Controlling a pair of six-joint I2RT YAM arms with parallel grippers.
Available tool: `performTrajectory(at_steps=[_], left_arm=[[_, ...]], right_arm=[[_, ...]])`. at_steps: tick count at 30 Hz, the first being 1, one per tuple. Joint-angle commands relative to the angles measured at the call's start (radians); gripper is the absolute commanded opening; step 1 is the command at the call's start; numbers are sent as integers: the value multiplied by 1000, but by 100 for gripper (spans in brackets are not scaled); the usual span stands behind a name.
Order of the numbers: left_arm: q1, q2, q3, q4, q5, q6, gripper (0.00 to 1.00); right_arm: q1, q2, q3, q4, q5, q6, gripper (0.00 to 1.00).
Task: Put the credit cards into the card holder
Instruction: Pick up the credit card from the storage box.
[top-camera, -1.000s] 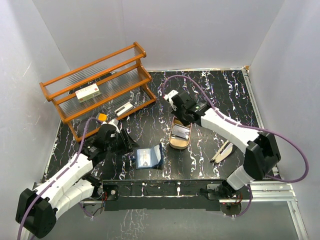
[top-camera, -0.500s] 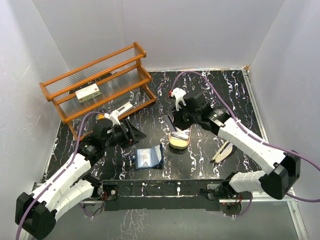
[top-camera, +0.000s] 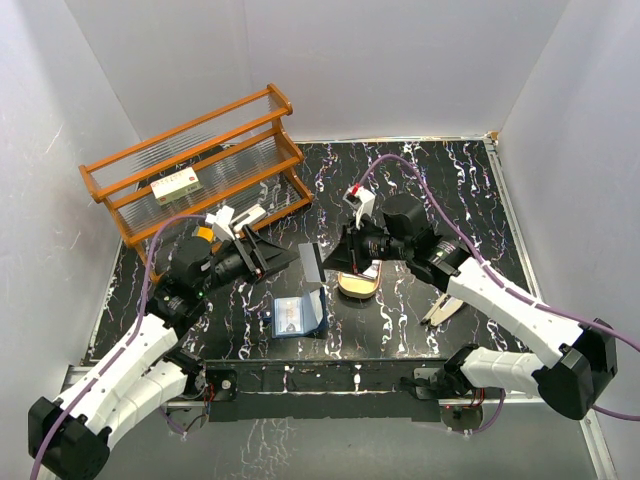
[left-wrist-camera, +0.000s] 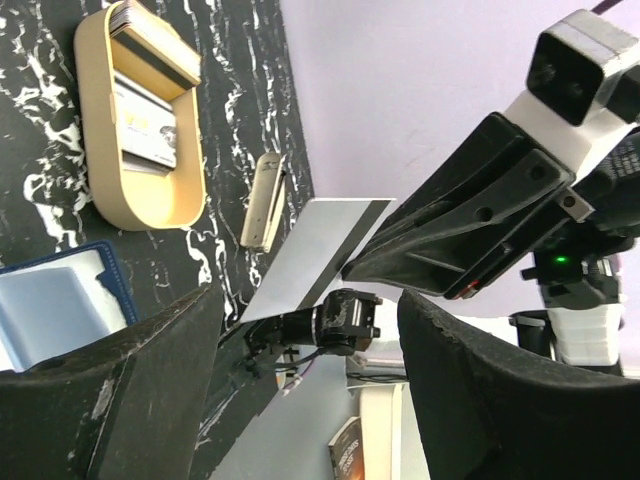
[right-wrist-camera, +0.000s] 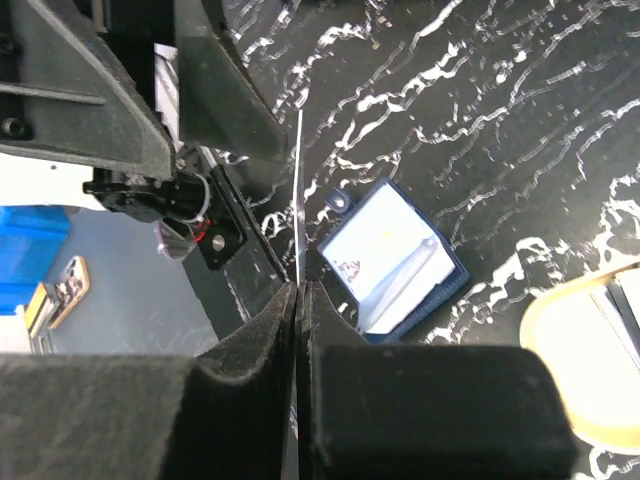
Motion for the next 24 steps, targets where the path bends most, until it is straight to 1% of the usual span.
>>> performTrajectory(at_steps=[1,4,8,10,11,12,16,18,20,24], left_arm=[[2,-4,5,119,47,-46,68],[1,19,21,103,56,-37,68],[1,28,17,133,80,-52,66],[2,27,17,141,91,-54,63],[1,25,16,144,95,-56,59],[1,21,14,147,95,-61,53],[1,5,-4,163,92,-80,27],[2,1,-14,156,87,-78,19],[1,-3,-29,172,86,-84,14],[1,3,-36,192,93,-78,8]], right_arm=[[4,-42,-9,189,-81,100,0],[4,-34,-5,198,-107,100,0],[3,-34,-15,237,-121,127,0],[4,-34,-27,249,-122,128,0],[3,-33,-31,252,-118,130,0],[4,-32,-35,254,-115,132,0],[3,-24,-45,265,-117,139,0],[4,-21,-57,272,-111,147,0],[4,-18,-64,270,-114,149,0],[4,-21,-100,309,-132,174,0]])
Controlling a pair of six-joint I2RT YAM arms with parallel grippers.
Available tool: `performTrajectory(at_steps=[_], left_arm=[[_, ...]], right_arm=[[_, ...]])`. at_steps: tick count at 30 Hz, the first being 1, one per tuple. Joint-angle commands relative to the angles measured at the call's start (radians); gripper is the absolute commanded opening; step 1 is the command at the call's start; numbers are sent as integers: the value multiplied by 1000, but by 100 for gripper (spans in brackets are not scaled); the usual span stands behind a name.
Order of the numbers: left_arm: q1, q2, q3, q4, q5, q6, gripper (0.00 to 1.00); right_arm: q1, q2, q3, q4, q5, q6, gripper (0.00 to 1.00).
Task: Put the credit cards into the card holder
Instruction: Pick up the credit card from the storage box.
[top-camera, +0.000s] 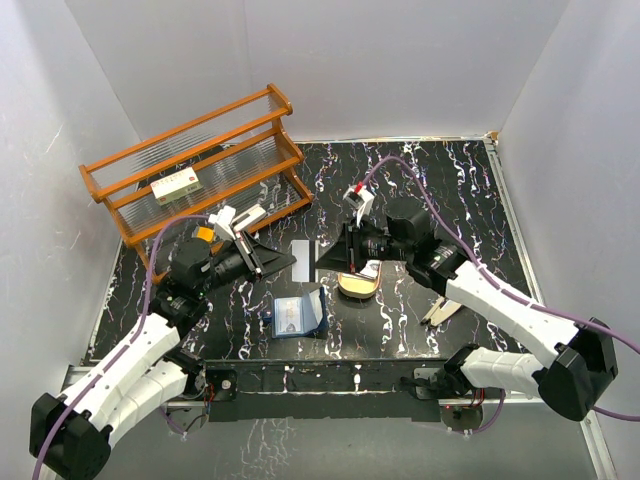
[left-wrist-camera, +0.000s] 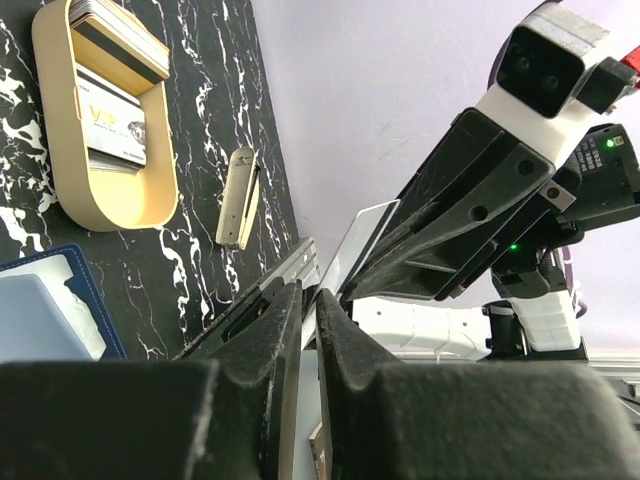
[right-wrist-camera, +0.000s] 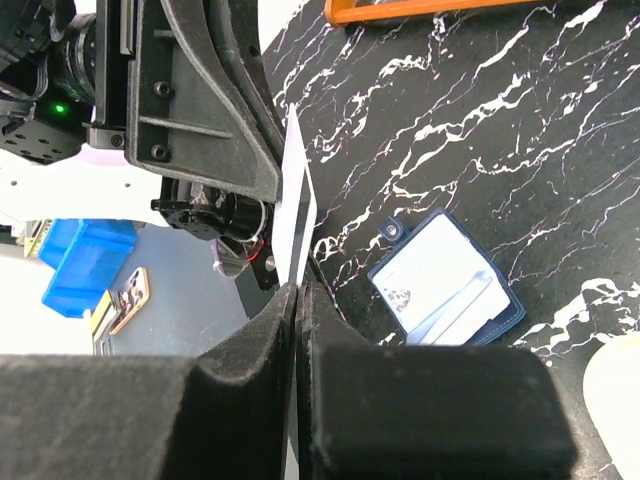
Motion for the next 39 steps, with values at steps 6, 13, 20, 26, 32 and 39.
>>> performTrajectory(at_steps=[6,13,20,26,32,39], left_arm=[[-4,16,7,126,129,8,4],[-4,36,13,145,210,12,2],[-3,58,-27,124,225,45,2],[-4,68,-29,56,208,103,7],[-3,69,-43,39,200,121,3],[-3,55,-51,-6,180,157,3]], right_arm=[[6,-14,-91,189,-57,101,0],[5,0,-48,78,-35,19,0],[4,-2,-70,120,-67,50,0],[4,-14,-96,148,-68,67,0],[5,3,-94,152,-91,75,0],[5,7,-105,157,-92,83,0]])
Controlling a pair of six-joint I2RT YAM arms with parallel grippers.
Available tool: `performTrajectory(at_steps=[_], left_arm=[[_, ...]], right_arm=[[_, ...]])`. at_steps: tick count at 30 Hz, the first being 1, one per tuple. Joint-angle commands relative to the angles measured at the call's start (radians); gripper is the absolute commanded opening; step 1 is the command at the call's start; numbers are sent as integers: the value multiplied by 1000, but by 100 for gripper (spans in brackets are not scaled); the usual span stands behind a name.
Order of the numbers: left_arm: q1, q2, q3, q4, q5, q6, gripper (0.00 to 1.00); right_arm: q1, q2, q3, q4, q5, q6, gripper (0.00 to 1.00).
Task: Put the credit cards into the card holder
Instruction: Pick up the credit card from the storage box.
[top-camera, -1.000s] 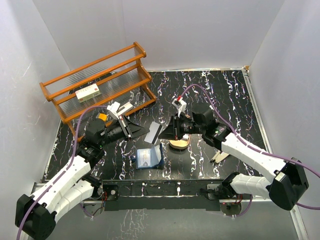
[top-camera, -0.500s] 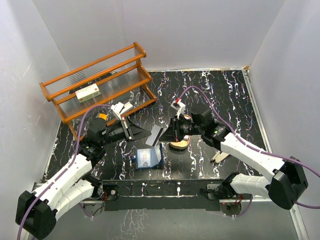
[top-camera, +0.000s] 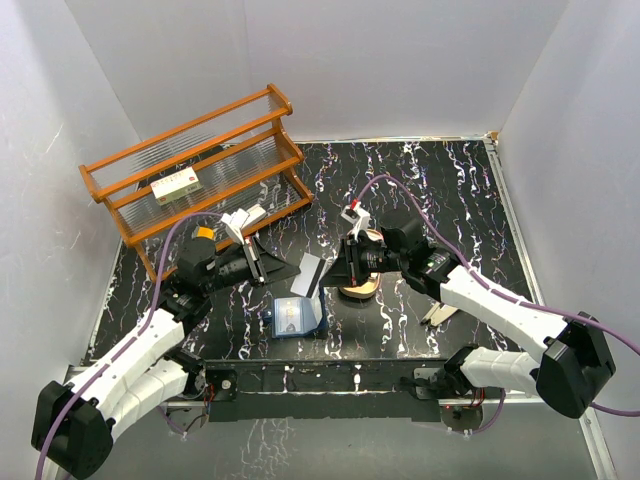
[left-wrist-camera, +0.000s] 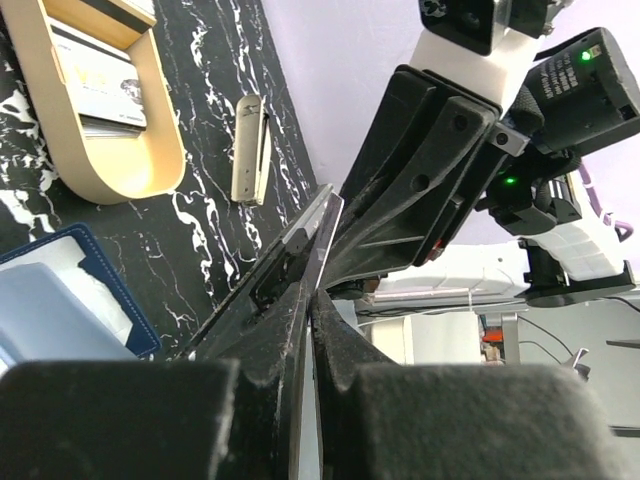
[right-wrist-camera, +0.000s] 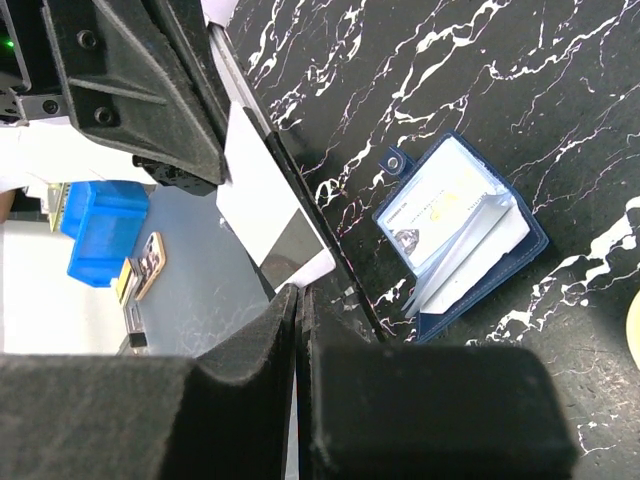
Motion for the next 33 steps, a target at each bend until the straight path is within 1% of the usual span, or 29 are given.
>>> performTrajectory(at_steps=[1,3,5,13,16,21,23,27,30,33], left_arm=[[-8,-5,-21,-72,24,43,3],[-8,-3,-29,-69,25,43,3],[-8,-5,-42,-55,31,38,0],[-8,-61,-87,-28,0,-12,0],[-8,-75,-106,-15,-3,-34,0],[-8,-120,-133,-80,-83,-46,0],[-8,-133,-151,-109,-109,-41,0],[-8,-136,-172,-191,-159,-29,0],[-8,-117,-157,-256,-170,9,0],[-8,-103,-104,-361,-187,63,0]], right_arm=[[7,-11,8,147,-32,29,0],[6,-13,10,149,-28,39,0],[6,-15,8,157,-25,46,0],[7,-8,-4,151,-9,53,0],[6,-2,-13,145,8,60,6],[8,-9,-43,119,74,81,17],[7,-10,-64,109,104,92,23],[6,-13,-67,13,178,87,31],[7,-20,-43,-92,261,86,34],[7,-22,-19,-149,289,96,35]])
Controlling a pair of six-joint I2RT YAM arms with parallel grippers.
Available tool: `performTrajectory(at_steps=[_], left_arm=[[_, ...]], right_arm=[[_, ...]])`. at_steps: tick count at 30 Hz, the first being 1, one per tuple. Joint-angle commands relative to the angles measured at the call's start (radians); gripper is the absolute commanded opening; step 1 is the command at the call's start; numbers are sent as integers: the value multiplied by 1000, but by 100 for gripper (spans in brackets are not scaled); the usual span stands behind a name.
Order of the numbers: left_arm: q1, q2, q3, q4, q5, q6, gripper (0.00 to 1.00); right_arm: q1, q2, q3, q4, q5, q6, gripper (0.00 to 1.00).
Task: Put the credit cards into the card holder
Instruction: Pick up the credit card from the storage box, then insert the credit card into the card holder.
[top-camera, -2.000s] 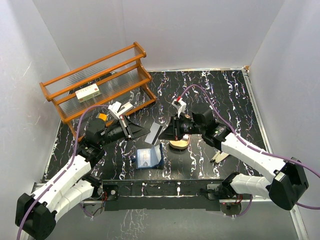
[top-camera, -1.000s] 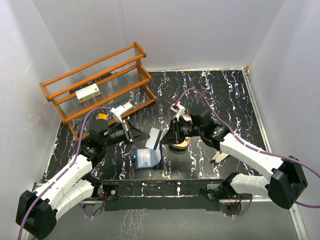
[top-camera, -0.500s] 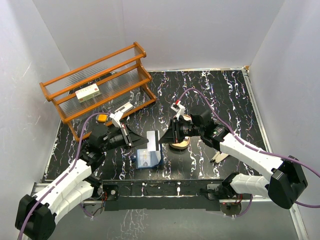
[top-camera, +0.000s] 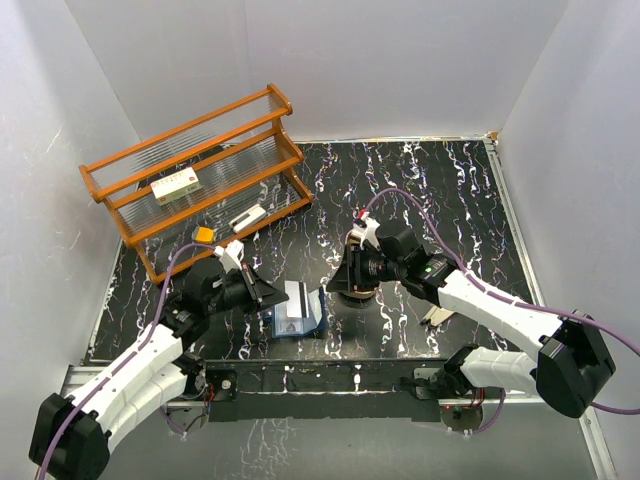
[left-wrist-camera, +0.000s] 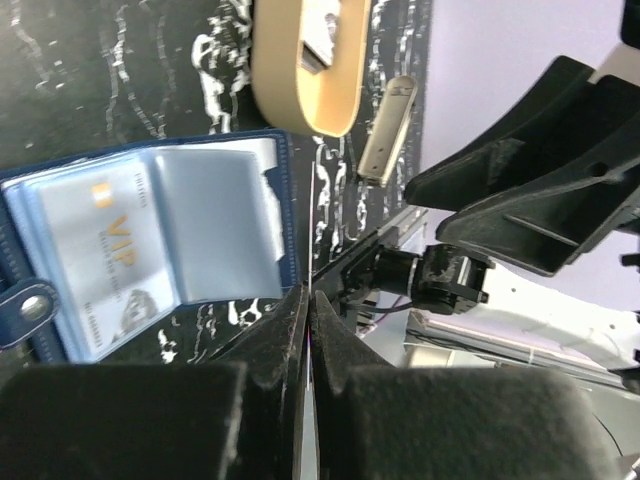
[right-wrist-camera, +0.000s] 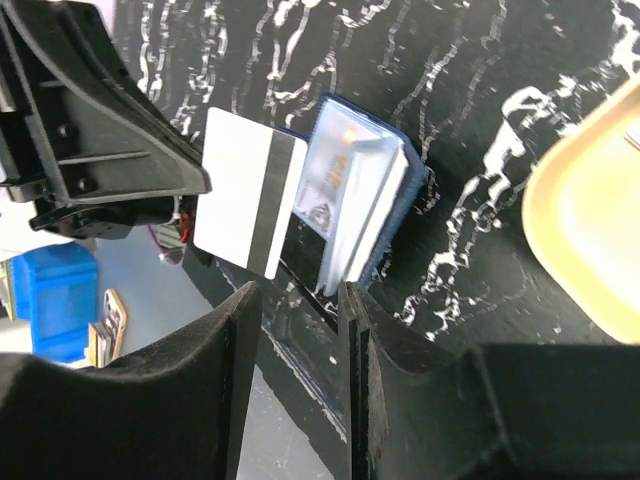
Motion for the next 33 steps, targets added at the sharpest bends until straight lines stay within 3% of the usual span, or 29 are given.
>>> performTrajectory(at_steps=[1,7,17,23,28,33], left_arm=[[-4,3,74,-179,-36,78,0],[-4,-38,131,-369,-141,84,0],[-4,-21,155,-378,-127,84,0],[-4,-2,153,-403,-158,80,0],[-4,34,157,-382,-144,69,0],[-4,66,128,-319,-124,52,0]], right_arm=[[5,-26,55,-90,98,27,35],[14,-26,47,-75,149,101,44],[154,45,159,-149,345,127,41],[269,166,234,-126,394,93,33],[291,237,271,-81,394,70,20],[291,293,291,-54,392,43,16]])
